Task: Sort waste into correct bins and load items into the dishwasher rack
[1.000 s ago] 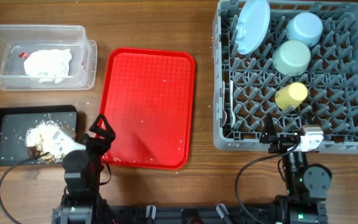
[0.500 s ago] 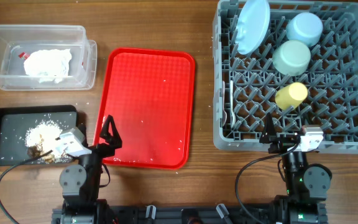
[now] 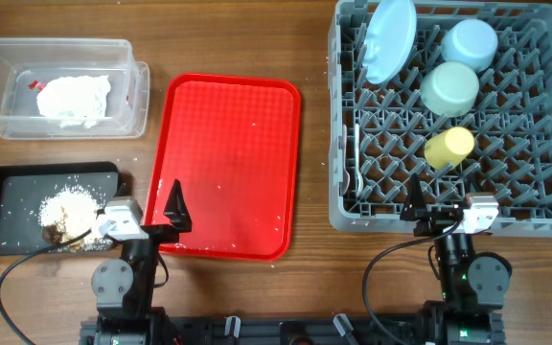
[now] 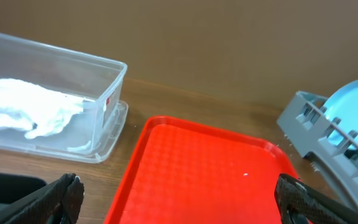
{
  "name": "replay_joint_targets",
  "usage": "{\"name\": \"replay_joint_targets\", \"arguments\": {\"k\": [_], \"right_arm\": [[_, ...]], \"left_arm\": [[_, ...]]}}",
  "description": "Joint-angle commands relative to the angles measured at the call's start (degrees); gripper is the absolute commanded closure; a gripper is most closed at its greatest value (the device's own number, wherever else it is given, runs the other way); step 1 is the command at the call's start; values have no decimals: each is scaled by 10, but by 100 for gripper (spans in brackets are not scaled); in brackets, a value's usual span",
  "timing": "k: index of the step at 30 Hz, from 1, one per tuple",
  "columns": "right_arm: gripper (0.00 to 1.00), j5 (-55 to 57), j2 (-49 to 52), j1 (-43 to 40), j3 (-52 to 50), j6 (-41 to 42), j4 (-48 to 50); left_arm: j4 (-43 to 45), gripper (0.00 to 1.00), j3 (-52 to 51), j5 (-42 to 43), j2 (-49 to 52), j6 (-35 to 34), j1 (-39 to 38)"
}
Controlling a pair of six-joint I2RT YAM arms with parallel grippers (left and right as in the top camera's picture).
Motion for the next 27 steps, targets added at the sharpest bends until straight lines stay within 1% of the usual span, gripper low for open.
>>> {"name": "replay_joint_targets", "arguments": {"k": [1, 9, 12, 14, 27], "right_arm": [[0, -5, -5, -3, -1, -4, 3], [0, -5, -5, -3, -1, -4, 3], [0, -5, -5, -3, -1, -4, 3], [0, -5, -5, -3, -1, -4, 3], [0, -5, -5, -3, -1, -4, 3]], "left_arm": [[2, 0, -7, 5, -6, 39, 4], [2, 0, -7, 5, -6, 38, 4], [2, 0, -7, 5, -6, -1, 4], [2, 0, -7, 5, -6, -14, 4], [2, 0, -7, 5, -6, -14, 4]]}}
